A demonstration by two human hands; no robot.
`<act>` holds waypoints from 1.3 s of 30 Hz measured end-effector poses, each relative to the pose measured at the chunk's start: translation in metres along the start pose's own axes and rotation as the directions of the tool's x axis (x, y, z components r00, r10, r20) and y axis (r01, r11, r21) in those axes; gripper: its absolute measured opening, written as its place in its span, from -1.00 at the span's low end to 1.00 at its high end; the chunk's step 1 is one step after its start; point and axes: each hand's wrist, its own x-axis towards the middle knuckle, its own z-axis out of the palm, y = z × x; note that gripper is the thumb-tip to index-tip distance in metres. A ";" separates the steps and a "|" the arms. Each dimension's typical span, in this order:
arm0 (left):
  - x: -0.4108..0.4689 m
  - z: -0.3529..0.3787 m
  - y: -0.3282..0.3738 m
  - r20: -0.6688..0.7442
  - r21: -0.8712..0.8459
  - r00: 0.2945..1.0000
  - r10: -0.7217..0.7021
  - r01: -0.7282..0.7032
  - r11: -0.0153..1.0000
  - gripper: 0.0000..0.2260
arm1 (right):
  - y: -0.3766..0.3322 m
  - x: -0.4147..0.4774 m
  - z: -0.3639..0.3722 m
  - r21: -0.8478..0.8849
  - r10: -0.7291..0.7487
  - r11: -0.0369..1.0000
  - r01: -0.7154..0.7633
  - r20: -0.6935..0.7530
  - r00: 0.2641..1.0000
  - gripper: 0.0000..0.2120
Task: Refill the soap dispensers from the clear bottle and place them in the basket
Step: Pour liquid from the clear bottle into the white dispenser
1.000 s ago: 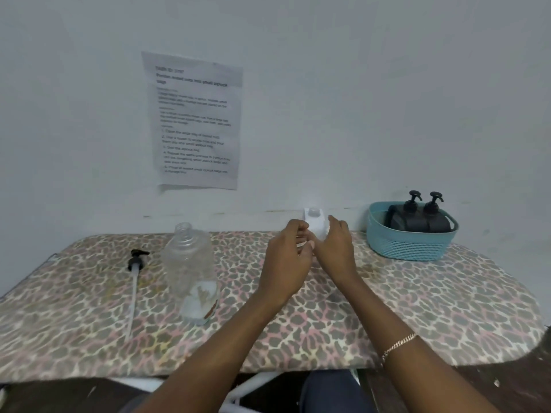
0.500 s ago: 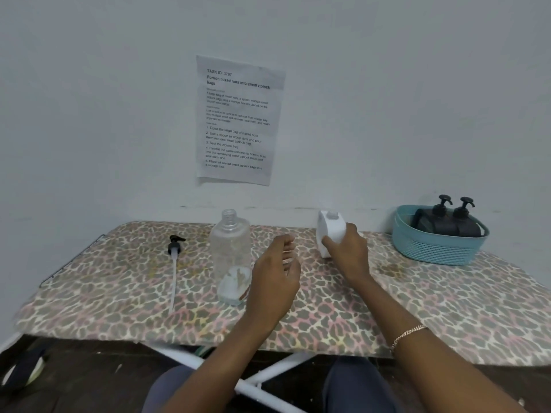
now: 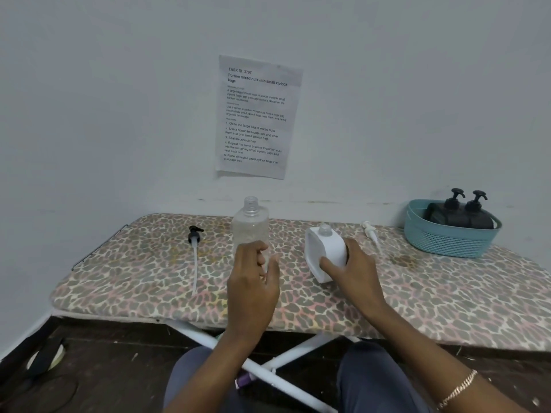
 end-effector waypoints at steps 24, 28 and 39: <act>0.012 0.016 -0.046 0.042 -0.056 0.968 -0.247 0.249 0.967 -0.42 | 0.018 -0.021 0.001 0.135 0.001 0.991 -0.005 0.035 0.999 -0.41; 0.011 0.018 -0.044 0.074 0.048 0.991 -0.112 0.109 0.993 -0.42 | 0.013 -0.026 -0.001 0.130 -0.038 0.991 0.034 0.031 0.999 -0.49; 0.012 0.019 -0.045 0.099 0.392 0.989 0.114 -0.144 0.909 -0.29 | 0.012 -0.032 -0.002 0.051 -0.096 0.994 0.095 0.029 0.995 -0.53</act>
